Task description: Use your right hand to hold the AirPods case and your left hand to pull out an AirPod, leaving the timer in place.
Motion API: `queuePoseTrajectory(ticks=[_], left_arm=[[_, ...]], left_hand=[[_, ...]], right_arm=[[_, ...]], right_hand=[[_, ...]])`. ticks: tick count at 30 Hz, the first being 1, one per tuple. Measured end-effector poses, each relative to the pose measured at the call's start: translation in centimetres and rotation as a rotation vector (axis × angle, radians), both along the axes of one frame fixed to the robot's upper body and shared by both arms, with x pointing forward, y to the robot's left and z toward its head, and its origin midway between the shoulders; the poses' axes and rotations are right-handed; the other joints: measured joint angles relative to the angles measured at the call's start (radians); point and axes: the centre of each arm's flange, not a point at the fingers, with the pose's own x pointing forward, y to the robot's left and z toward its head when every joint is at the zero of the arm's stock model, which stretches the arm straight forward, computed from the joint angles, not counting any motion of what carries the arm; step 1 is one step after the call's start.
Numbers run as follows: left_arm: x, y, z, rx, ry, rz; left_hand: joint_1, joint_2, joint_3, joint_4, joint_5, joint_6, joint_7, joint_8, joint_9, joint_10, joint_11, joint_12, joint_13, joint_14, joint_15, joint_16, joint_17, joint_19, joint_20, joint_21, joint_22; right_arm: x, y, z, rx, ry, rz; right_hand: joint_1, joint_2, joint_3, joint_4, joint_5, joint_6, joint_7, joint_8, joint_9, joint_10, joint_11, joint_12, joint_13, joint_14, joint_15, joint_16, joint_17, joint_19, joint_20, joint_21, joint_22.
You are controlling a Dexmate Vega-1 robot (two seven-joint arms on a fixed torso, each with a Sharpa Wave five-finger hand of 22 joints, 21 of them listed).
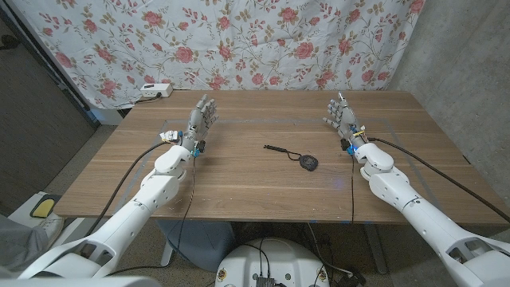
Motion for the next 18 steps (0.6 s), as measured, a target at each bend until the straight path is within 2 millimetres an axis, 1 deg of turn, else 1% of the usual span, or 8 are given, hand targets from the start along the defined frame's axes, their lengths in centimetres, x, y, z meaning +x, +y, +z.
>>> queuePoseTrajectory(ticks=[5, 6, 9, 14, 15, 18], left_arm=[[0.0, 0.2, 0.1, -0.002, -0.005, 0.001], [-0.1, 0.4, 0.3, -0.025, -0.01, 0.004], [-0.1, 0.4, 0.3, -0.008, -0.013, 0.004], [-0.3, 1.6, 0.7, -0.093, -0.032, 0.023], [-0.3, 0.9, 0.6, 0.008, -0.035, 0.02], [-0.4, 1.7, 0.7, -0.029, -0.042, 0.033]], left_hand=[[0.0, 0.0, 0.0, 0.0, 0.0, 0.0, 0.0, 0.0, 0.0, 0.0, 0.0, 0.0, 0.0, 0.0, 0.0, 0.0, 0.005, 0.0, 0.0, 0.0, 0.0], [0.0, 0.0, 0.0, 0.0, 0.0, 0.0, 0.0, 0.0, 0.0, 0.0, 0.0, 0.0, 0.0, 0.0, 0.0, 0.0, 0.005, 0.0, 0.0, 0.0, 0.0], [0.0, 0.0, 0.0, 0.0, 0.0, 0.0, 0.0, 0.0, 0.0, 0.0, 0.0, 0.0, 0.0, 0.0, 0.0, 0.0, 0.005, 0.0, 0.0, 0.0, 0.0], [0.0, 0.0, 0.0, 0.0, 0.0, 0.0, 0.0, 0.0, 0.0, 0.0, 0.0, 0.004, 0.0, 0.0, 0.0, 0.0, 0.005, 0.0, 0.0, 0.0, 0.0], [0.0, 0.0, 0.0, 0.0, 0.0, 0.0, 0.0, 0.0, 0.0, 0.0, 0.0, 0.004, 0.0, 0.0, 0.0, 0.0, 0.005, 0.0, 0.0, 0.0, 0.0], [0.0, 0.0, 0.0, 0.0, 0.0, 0.006, -0.005, 0.0, 0.0, 0.0, 0.0, 0.004, 0.0, 0.0, 0.0, 0.0, 0.004, 0.0, 0.0, 0.0, 0.0]], right_arm=[[0.1, 0.4, 0.2, -0.006, -0.001, 0.009], [0.1, 0.5, 0.1, -0.014, 0.001, 0.01], [0.1, 0.6, 0.3, -0.011, 0.0, 0.013], [0.2, 1.0, 0.0, -0.049, 0.008, 0.018], [0.2, 0.8, 0.3, -0.015, 0.001, 0.015], [0.3, 0.9, 0.2, -0.035, 0.005, 0.017]], right_hand=[[0.0, 0.0, 0.0, 0.0, 0.0, 0.0, 0.0, 0.0, 0.0, 0.0, 0.0, 0.004, 0.001, 0.0, 0.0, 0.0, 0.0, 0.0, 0.0, 0.0, 0.0], [0.0, 0.0, 0.0, 0.0, 0.0, 0.0, 0.0, 0.0, 0.0, 0.0, 0.0, 0.004, 0.001, 0.0, 0.0, 0.0, 0.0, 0.0, 0.0, 0.0, 0.0], [0.0, 0.0, 0.0, 0.0, 0.0, 0.0, 0.0, 0.0, 0.0, 0.0, 0.0, 0.004, 0.001, 0.0, 0.0, 0.0, 0.0, 0.0, 0.0, 0.0, 0.0], [0.004, 0.004, 0.0, 0.0, 0.0, 0.0, 0.0, 0.0, 0.0, 0.001, 0.001, 0.004, 0.001, 0.0, 0.0, 0.0, 0.0, 0.0, 0.0, 0.0, 0.0], [0.004, 0.004, 0.0, 0.0, 0.0, 0.0, 0.0, 0.0, 0.0, 0.003, 0.003, 0.004, 0.001, 0.0, 0.0, 0.0, 0.0, 0.0, 0.0, 0.0, 0.0], [0.004, 0.004, 0.0, 0.0, 0.0, 0.0, 0.0, 0.0, 0.0, 0.003, 0.003, 0.004, 0.001, 0.0, 0.0, 0.0, 0.0, 0.0, 0.0, 0.0, 0.0]])
